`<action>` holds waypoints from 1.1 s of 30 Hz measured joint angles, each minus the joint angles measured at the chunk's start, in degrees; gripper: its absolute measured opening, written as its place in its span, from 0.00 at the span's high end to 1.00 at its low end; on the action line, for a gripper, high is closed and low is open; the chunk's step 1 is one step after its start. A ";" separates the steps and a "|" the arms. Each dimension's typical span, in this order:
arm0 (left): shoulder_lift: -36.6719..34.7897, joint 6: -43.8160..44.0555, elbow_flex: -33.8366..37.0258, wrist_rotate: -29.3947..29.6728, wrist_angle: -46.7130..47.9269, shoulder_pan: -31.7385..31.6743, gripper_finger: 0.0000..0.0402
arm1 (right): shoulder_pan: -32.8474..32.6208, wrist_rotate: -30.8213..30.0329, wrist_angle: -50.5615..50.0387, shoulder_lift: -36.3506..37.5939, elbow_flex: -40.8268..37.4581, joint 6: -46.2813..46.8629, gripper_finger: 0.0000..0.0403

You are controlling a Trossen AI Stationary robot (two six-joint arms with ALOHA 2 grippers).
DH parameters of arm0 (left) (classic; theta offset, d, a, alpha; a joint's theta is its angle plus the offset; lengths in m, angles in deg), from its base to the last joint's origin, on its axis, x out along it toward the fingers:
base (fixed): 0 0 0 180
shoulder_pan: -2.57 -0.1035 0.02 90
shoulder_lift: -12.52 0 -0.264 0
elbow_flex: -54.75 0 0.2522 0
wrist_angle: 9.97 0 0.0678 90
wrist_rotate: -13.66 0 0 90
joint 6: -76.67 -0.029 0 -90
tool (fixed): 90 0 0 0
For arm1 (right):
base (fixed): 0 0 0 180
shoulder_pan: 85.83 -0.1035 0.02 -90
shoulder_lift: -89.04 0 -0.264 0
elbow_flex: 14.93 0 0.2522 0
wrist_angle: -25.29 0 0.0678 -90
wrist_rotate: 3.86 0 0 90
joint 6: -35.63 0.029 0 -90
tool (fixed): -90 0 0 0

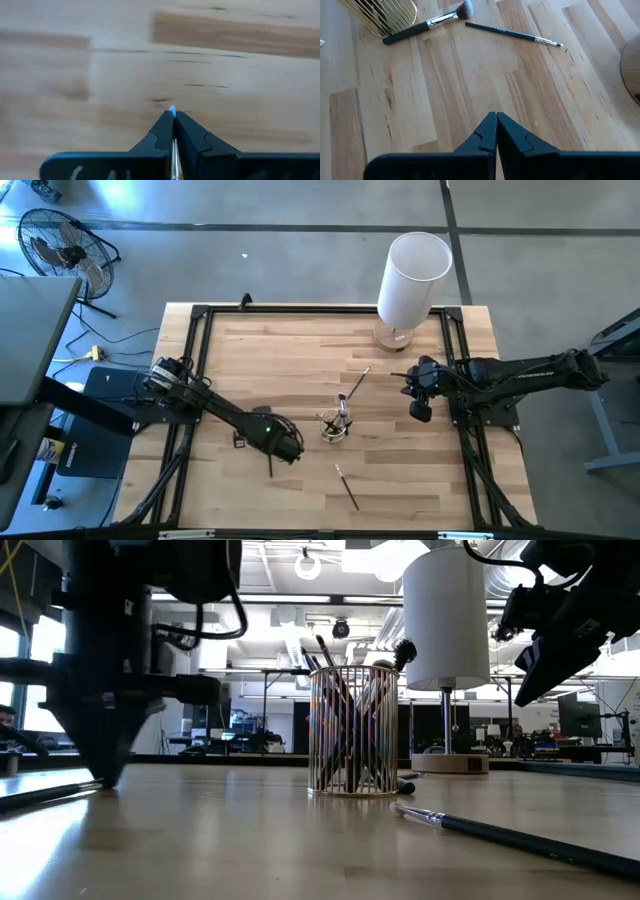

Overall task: Put items in baskets/containers
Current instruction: Put the eyeshadow brush into the mesh organizer

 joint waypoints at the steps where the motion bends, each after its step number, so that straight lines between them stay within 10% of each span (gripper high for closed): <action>1: -0.02 -2.32 0.00 0.58 -0.75 -0.02 0.99 | 0.00 0.00 0.07 0.00 0.00 0.02 1.00; 11: 0.05 -27.28 -0.09 5.33 -11.67 -1.51 1.00 | 0.00 -0.27 1.35 0.00 0.00 0.00 0.99; 26: -10.29 -38.63 -0.26 35.62 -18.66 3.07 1.00 | 0.00 -0.42 2.35 0.01 0.00 0.13 0.98; 33: -16.49 -61.92 -0.17 53.67 -30.73 4.14 1.00 | 0.00 -0.44 3.40 0.00 0.00 0.02 1.00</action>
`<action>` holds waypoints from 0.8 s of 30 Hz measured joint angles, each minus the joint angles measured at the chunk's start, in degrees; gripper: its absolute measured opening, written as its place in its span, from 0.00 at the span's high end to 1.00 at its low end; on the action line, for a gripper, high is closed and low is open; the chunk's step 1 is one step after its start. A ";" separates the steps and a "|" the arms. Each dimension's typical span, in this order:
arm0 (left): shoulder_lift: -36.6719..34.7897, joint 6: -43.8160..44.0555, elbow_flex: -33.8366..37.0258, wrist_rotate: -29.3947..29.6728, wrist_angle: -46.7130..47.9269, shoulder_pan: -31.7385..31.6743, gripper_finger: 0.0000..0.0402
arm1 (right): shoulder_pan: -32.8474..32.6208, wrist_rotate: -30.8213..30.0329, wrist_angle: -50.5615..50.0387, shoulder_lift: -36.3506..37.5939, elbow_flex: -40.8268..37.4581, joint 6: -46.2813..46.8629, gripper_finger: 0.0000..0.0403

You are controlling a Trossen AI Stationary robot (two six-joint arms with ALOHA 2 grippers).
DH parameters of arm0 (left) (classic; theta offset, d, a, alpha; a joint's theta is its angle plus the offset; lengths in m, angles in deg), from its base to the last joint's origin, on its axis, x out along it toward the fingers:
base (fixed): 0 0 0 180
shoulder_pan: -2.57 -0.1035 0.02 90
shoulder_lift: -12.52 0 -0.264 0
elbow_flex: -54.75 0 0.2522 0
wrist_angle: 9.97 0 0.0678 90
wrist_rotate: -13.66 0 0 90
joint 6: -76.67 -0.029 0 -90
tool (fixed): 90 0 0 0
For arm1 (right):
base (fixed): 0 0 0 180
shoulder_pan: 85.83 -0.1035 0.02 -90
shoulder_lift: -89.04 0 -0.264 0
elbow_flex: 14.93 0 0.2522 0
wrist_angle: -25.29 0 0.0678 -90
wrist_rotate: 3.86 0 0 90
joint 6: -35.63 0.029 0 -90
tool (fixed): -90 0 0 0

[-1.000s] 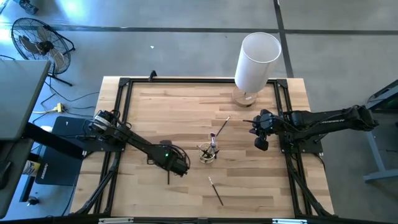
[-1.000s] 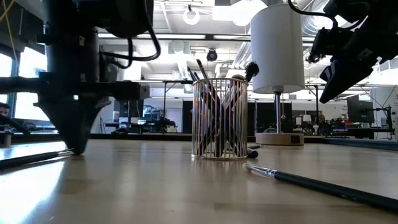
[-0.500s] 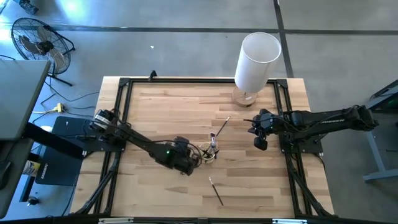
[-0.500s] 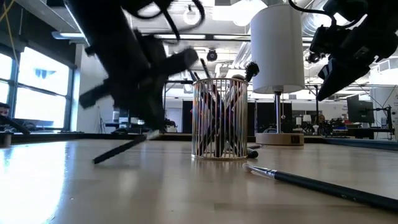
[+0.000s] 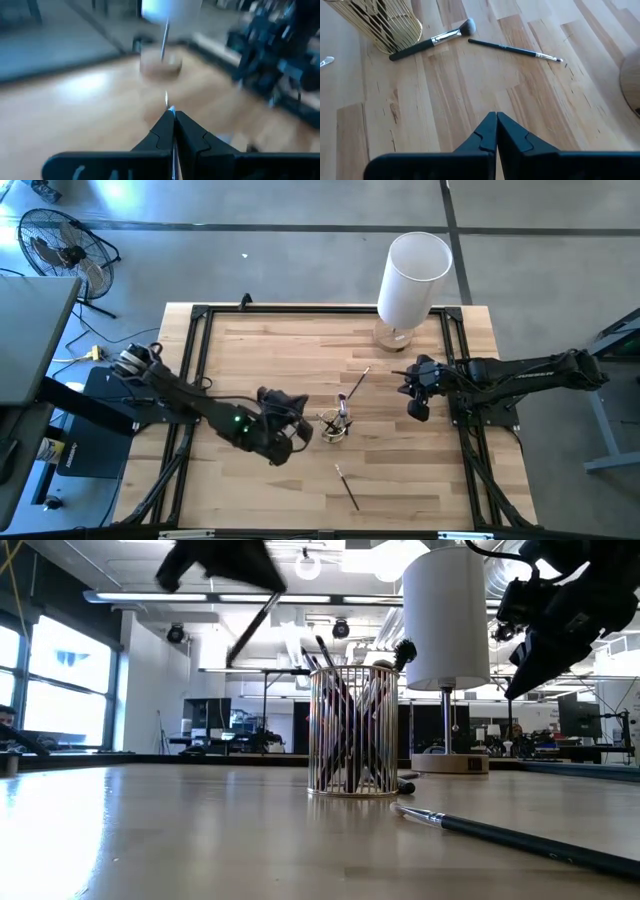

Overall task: Put items in baskets/containers
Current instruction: Put the eyeshadow brush into the mesh organizer

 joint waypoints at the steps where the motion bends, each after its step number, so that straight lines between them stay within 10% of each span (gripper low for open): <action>1: -0.21 -3.88 0.00 1.79 -2.98 -0.05 1.00 | 0.00 0.00 0.14 0.00 0.00 0.00 1.00; 24: 2.21 -47.69 0.02 -27.14 -42.28 -10.30 1.00 | 0.00 0.02 4.73 0.00 0.00 0.10 0.99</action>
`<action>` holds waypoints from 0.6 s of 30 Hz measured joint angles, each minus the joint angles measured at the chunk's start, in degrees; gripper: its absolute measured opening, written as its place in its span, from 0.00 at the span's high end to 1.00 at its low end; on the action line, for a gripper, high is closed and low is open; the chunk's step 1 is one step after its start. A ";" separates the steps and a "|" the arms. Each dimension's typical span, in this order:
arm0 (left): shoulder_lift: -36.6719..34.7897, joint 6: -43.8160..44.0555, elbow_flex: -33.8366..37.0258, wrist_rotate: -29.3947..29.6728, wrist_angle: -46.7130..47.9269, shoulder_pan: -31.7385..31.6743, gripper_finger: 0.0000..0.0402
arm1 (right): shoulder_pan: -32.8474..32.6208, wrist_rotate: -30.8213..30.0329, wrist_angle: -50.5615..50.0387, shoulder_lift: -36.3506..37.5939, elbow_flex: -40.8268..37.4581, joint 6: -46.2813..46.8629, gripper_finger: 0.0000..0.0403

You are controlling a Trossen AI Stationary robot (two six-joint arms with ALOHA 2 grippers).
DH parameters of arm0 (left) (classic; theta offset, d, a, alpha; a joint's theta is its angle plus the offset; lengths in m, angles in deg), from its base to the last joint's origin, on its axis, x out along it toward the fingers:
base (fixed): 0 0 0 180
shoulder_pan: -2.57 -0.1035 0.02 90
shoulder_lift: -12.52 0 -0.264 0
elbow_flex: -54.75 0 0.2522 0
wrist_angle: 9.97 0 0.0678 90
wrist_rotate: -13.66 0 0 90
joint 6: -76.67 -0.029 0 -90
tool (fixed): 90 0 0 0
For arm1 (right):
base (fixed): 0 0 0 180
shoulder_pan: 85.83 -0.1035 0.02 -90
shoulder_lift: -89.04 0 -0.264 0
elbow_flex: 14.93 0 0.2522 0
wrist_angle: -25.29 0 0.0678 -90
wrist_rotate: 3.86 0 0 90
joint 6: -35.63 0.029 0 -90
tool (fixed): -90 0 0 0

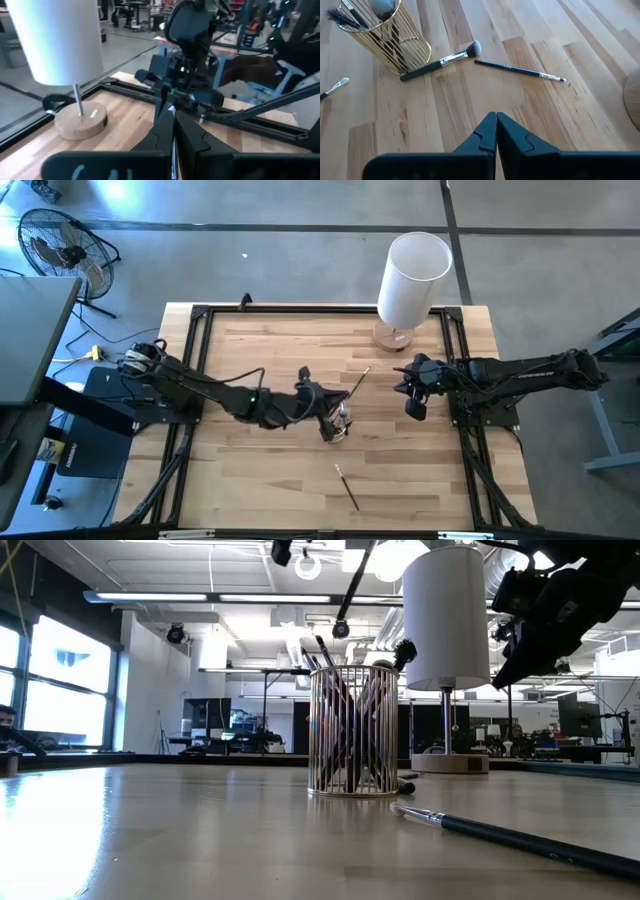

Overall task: Put items in baskets/containers
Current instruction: Put the eyeshadow brush into the mesh organizer

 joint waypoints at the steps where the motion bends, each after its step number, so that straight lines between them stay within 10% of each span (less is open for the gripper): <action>1: 0.00 -0.09 0.00 -1.11 -0.27 -0.48 1.00 | -0.01 0.00 0.06 0.00 0.00 0.01 0.98; 18: 4.03 -0.34 19.08 -12.96 -34.69 -3.17 1.00 | 0.00 1.50 0.71 0.00 0.00 1.38 0.99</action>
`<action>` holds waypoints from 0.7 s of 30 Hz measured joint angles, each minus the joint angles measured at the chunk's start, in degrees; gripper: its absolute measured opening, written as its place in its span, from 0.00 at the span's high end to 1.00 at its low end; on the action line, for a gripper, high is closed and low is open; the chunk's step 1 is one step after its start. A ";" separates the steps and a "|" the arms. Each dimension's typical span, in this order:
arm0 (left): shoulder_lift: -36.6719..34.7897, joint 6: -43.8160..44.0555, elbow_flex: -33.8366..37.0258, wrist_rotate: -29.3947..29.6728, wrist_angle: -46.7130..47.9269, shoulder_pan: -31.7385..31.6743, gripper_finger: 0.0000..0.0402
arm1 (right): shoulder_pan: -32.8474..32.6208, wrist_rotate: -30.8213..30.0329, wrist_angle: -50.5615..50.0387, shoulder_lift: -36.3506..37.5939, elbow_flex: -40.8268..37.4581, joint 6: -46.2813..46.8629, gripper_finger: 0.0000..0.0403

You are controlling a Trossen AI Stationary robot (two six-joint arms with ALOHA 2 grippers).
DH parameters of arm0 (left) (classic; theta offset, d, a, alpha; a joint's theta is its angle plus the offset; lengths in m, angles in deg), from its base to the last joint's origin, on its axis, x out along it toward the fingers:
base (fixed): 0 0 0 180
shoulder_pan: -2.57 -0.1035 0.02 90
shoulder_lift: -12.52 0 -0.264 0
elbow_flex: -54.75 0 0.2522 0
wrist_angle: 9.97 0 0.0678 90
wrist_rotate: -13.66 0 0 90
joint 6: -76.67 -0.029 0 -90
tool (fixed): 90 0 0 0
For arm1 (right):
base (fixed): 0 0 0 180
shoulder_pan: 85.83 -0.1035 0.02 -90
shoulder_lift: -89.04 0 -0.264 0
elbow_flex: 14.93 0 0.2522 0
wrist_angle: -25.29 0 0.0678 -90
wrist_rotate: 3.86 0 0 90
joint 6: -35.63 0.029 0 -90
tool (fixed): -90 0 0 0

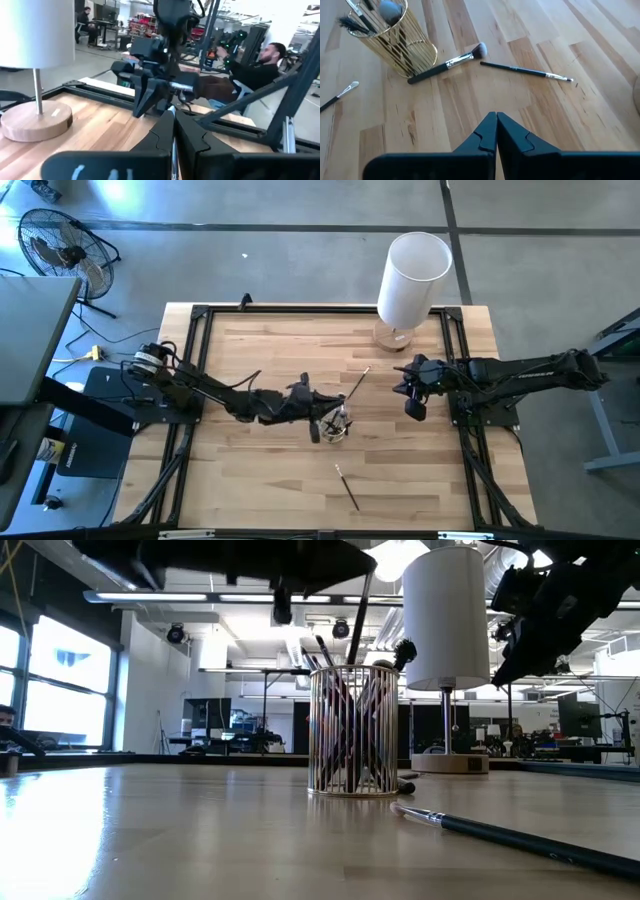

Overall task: Put items in baskets/containers
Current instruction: Put the eyeshadow brush into the mesh organizer

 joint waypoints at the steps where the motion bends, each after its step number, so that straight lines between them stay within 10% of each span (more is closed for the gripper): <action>1: 0.03 -0.54 0.94 -1.10 -1.23 -0.02 1.00 | 0.00 0.24 -0.08 -0.02 0.00 0.00 0.98; 10: 4.00 -10.20 1.47 -11.73 1.65 -0.04 1.00 | 0.00 0.25 0.01 0.00 0.02 -0.02 0.99; 21: 6.48 -3.58 0.43 -9.87 6.76 -0.04 0.95 | 0.00 -0.03 0.79 0.00 0.01 -0.02 0.99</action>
